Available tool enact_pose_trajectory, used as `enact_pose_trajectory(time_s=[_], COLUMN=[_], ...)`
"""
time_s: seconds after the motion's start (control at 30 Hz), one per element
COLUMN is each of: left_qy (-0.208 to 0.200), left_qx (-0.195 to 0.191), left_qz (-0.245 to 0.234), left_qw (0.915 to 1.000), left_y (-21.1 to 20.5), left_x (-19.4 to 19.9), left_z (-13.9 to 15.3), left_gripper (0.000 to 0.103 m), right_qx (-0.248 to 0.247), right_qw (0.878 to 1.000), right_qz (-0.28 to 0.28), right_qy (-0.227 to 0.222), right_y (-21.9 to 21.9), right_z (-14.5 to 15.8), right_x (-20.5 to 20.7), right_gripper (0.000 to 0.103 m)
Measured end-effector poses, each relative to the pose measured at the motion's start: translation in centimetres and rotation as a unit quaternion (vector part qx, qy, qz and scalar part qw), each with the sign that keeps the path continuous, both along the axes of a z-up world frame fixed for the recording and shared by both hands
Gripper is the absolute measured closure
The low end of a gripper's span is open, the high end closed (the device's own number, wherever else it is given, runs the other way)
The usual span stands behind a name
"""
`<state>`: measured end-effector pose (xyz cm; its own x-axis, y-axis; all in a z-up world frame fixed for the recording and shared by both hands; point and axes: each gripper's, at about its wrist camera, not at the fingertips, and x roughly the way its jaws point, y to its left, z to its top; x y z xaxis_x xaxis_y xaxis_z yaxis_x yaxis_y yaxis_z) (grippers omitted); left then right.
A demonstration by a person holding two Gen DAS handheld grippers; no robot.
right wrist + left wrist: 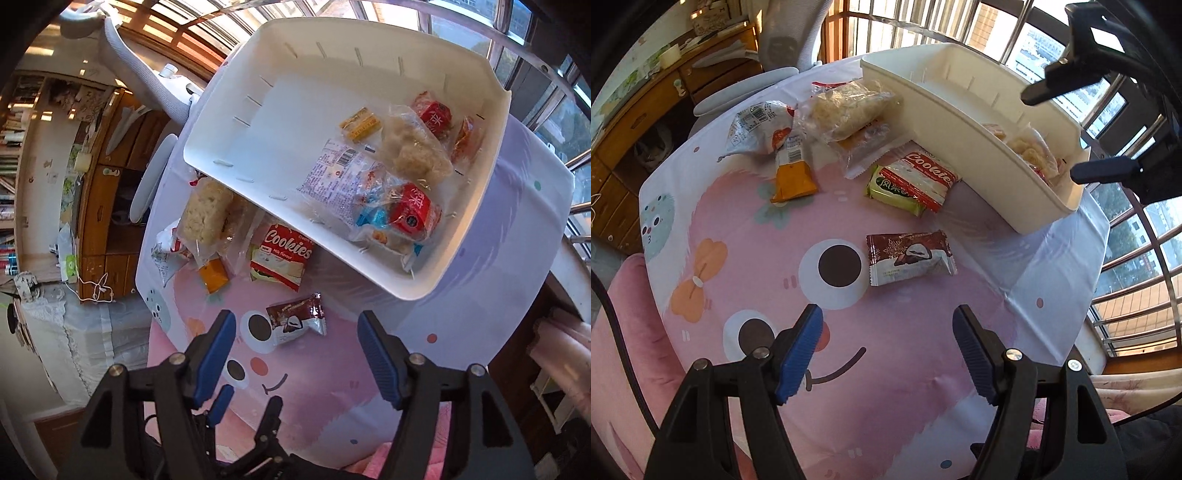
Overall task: Organize snacks
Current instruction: 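Withdraw both tools toward the brown chocolate packet and red Cookies packet, then close the left tool on the brown chocolate packet while the right tool reaches toward the red Cookies packet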
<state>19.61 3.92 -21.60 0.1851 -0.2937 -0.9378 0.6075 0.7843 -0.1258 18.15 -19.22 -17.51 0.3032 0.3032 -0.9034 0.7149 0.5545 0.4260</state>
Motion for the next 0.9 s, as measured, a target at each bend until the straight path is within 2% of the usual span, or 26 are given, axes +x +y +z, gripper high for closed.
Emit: enact_pose_trajectory(time_s=[0.2, 0.3, 0.67, 0.9], left_qy=[-0.016, -0.024, -0.039, -0.037], left_qx=[0.010, 0.010, -0.027, -0.049], left_qz=[-0.033, -0.053, -0.134, -0.184], left_qw=[0.9993, 0.9983, 0.9899, 0.9809], left_y=[-1.3, -2.0, -4.5, -5.9], left_x=[0.1, 0.3, 1.7, 2.5], left_z=[-0.9, -1.5, -3.9, -5.6], left_gripper=[0.024, 0.024, 0.024, 0.024], right_qx=[0.018, 0.021, 0.012, 0.007], right_qw=[0.998, 0.998, 0.997, 0.996], right_qz=[-0.037, -0.038, 0.016, 0.035], right_qy=[0.037, 0.045, 0.076, 0.085], right_y=[0.4, 0.8, 1.7, 1.7], right_z=[-2.3, -3.4, -6.7, -8.0], right_x=[2.0, 3.4, 7.3, 8.6], right_gripper=[0.034, 0.034, 0.034, 0.034])
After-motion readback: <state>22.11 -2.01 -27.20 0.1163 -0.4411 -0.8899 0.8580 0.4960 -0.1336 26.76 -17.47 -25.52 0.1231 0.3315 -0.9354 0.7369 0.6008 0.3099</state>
